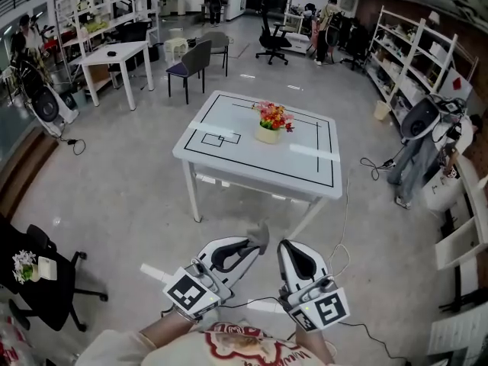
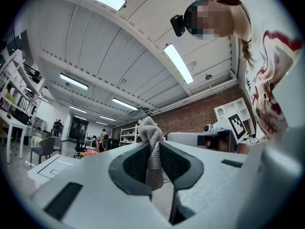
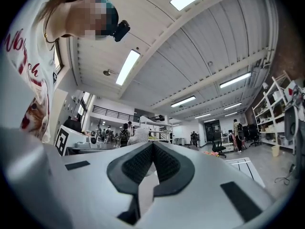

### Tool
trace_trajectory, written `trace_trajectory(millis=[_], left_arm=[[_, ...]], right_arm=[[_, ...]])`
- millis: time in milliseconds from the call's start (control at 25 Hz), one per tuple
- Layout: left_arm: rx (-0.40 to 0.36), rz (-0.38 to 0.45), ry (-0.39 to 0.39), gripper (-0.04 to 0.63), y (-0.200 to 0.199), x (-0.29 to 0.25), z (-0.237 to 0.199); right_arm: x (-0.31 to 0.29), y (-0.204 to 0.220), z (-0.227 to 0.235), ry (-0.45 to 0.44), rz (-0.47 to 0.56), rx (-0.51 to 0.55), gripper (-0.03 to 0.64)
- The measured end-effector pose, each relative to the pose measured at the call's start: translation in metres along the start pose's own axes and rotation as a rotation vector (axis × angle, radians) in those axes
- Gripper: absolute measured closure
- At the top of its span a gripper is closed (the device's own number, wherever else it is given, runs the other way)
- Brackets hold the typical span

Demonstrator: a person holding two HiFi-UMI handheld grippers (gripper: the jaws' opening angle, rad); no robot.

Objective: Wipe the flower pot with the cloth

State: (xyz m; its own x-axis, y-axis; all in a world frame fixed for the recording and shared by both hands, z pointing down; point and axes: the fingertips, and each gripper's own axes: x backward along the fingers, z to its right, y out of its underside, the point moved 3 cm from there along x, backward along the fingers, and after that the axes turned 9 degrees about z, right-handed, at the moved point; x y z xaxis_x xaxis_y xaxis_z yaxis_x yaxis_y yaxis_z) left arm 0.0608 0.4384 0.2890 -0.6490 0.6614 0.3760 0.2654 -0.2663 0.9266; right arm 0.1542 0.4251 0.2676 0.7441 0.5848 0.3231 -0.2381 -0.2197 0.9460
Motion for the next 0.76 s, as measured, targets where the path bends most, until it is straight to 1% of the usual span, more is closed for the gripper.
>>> trace_trajectory(millis=[80,320,760], left_arm=[[0.004,-0.006,0.003,0.540,-0.001,0.001,-0.001],[0.005,0.010,0.004,0.540,-0.006,0.005,-0.005],[0.003,0.023,-0.022,0.540,-0.009,0.013,-0.016]], right_arm=[[-0.002,-0.001,-0.003,-0.005,0.000,0.003,0.617],[-0.010,0.002,-0.010,-0.018,-0.006,0.007,0.617],[-0.019,0.008,-0.022,-0.052,-0.006,0.012,0.617]])
